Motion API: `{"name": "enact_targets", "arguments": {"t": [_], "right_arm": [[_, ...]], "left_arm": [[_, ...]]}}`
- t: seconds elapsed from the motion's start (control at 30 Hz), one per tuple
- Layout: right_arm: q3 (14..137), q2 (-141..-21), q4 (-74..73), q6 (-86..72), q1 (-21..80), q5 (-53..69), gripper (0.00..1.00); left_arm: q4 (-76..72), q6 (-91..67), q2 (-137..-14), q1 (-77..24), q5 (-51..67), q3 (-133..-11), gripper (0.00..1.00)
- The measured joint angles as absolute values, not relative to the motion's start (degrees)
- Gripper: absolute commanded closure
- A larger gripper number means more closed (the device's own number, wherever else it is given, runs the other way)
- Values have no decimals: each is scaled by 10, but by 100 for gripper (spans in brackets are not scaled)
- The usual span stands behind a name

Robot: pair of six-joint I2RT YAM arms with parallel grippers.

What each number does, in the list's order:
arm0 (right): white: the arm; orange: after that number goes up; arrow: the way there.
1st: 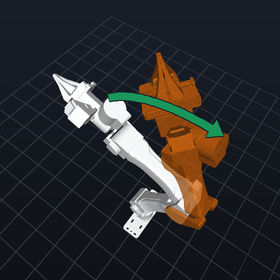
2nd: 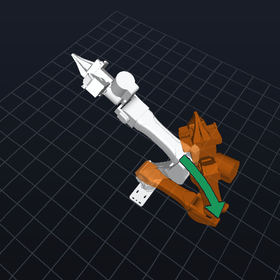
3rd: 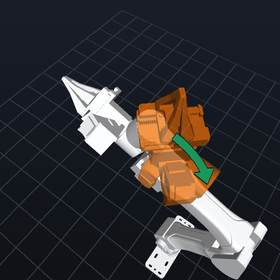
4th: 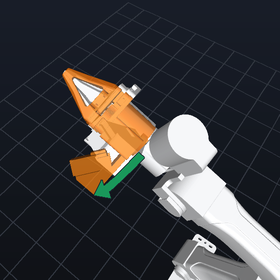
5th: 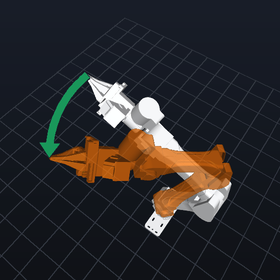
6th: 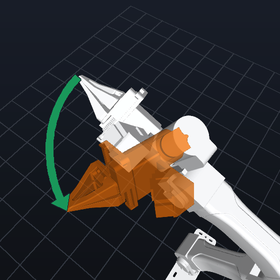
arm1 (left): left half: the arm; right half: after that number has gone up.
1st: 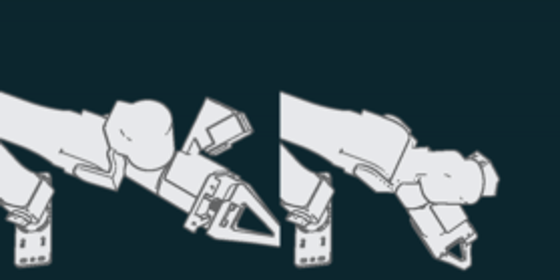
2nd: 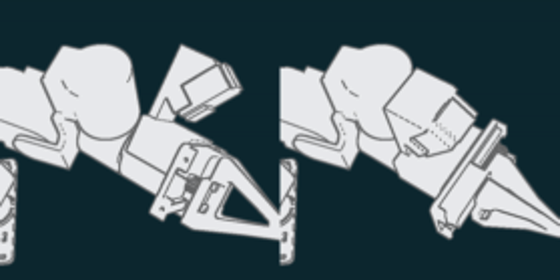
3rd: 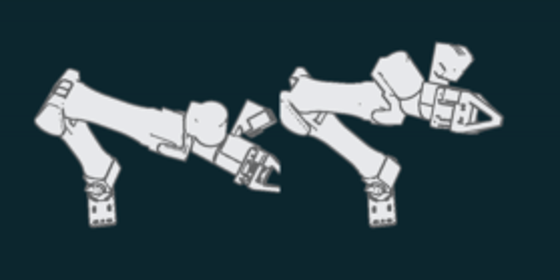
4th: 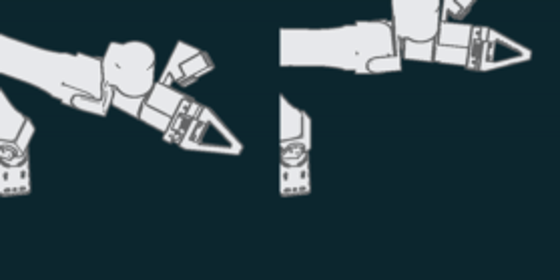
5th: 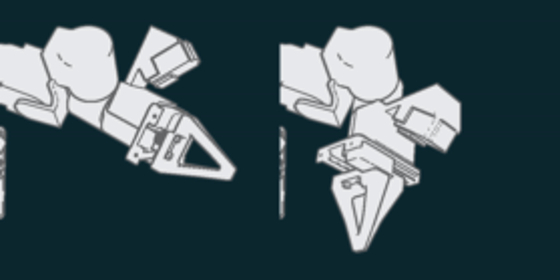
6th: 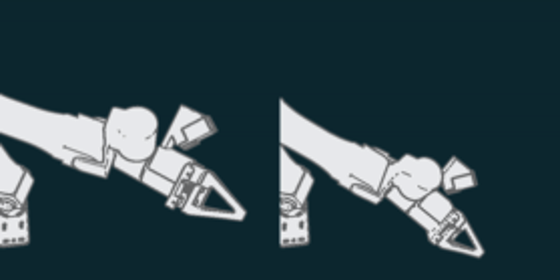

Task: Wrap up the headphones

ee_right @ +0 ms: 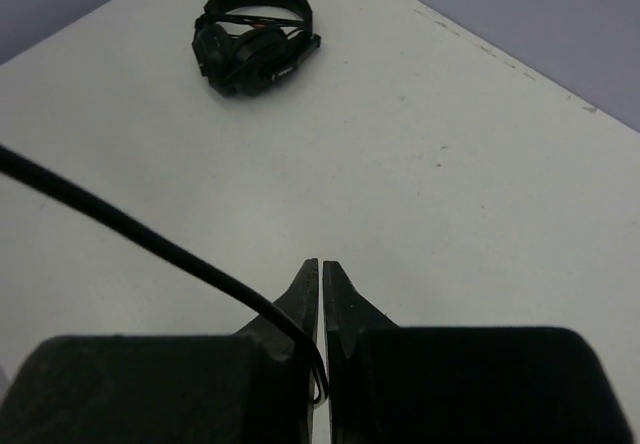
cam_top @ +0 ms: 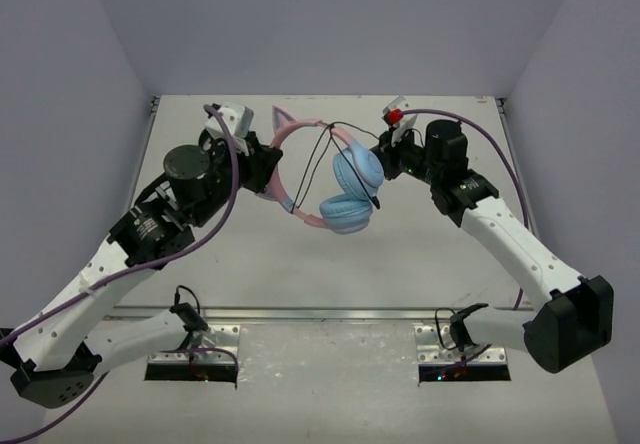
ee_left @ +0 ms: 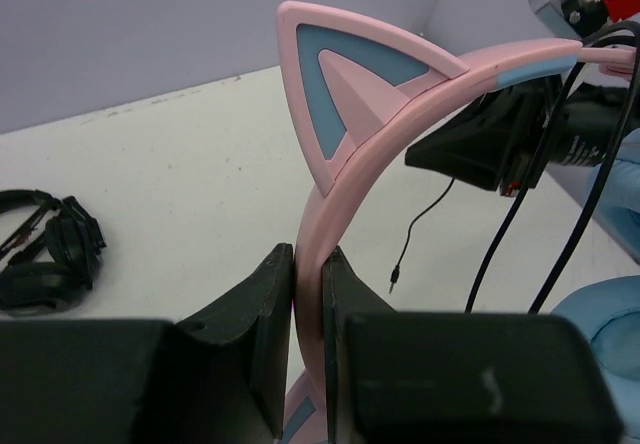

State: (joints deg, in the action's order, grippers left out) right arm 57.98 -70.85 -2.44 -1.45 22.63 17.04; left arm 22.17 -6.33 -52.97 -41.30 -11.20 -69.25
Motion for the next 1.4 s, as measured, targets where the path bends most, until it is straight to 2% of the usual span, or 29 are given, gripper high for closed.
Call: {"name": "enact_targets", "arguments": {"t": [0.37, 0.47, 0.77, 0.83, 0.9, 0.93, 0.97, 1.13, 1.4], "right_arm": [[451, -712, 187, -190, 266, 281, 95], [411, -716, 238, -219, 305, 281, 99], [288, -670, 337, -270, 407, 236, 99], [278, -646, 321, -272, 429, 214, 97], [281, -623, 296, -270, 461, 195, 87], [285, -612, 279, -268, 475, 190, 95], [291, -602, 259, -261, 489, 184, 98], [358, -581, 160, -238, 531, 153, 99], [470, -597, 4, -194, 569, 130, 99]], "left_arm": [[335, -248, -568, -413, -197, -862, 100], [364, -282, -581, -413, -244, -897, 100], [437, -307, -689, -411, -380, -978, 100], [446, -311, -720, -406, -396, -987, 100], [452, -321, -747, -392, -399, -996, 100], [453, -327, -759, -380, -399, -999, 100], [452, -333, -767, -368, -397, -1001, 100], [458, -363, -790, -309, -391, -999, 100], [449, -367, -823, -301, -400, -992, 100]]}}
